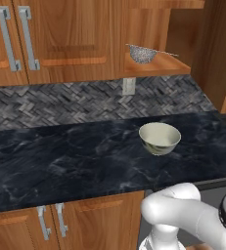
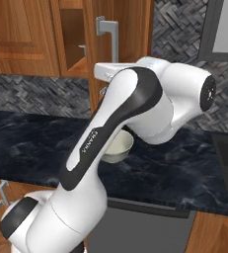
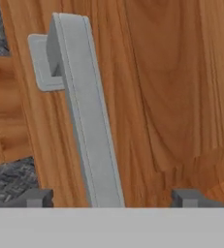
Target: Open the cabinet and setup a tea strainer by placing it in the bowl upright.
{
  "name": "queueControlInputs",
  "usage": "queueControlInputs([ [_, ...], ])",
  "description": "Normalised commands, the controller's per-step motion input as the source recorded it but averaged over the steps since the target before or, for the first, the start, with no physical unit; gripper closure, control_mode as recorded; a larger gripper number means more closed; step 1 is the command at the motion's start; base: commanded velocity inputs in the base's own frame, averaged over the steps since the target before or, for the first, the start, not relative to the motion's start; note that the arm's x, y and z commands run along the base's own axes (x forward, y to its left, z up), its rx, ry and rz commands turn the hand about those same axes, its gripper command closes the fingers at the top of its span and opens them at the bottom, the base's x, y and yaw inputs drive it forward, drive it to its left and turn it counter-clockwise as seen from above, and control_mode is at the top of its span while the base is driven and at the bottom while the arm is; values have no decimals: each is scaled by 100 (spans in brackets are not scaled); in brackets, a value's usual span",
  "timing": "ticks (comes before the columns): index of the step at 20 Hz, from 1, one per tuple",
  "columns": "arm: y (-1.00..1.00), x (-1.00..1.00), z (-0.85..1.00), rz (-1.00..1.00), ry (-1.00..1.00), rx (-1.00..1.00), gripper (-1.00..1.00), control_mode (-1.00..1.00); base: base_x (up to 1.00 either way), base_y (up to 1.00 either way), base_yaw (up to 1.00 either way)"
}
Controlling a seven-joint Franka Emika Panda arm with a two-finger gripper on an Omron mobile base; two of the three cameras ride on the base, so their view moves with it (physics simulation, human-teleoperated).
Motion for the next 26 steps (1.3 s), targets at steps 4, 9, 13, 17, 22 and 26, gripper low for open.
queueControlInputs([
  [4, -42, -17, 2, 14, -9, -9, -100, -100, 0, 0, 0],
  [9, -6, -92, 32, 0, -1, -14, -100, -100, 0, 0, 0],
  [13, 13, -100, 43, -6, -2, -31, -100, -100, 0, 0, 0],
  [17, 74, -92, 25, -13, 0, -58, -100, -100, 0, 0, 0],
  [22, 90, -63, 1, -18, 2, -57, -100, -100, 0, 0, 0],
  [26, 99, -18, 0, -25, 16, -43, -100, -100, 0, 0, 0],
])
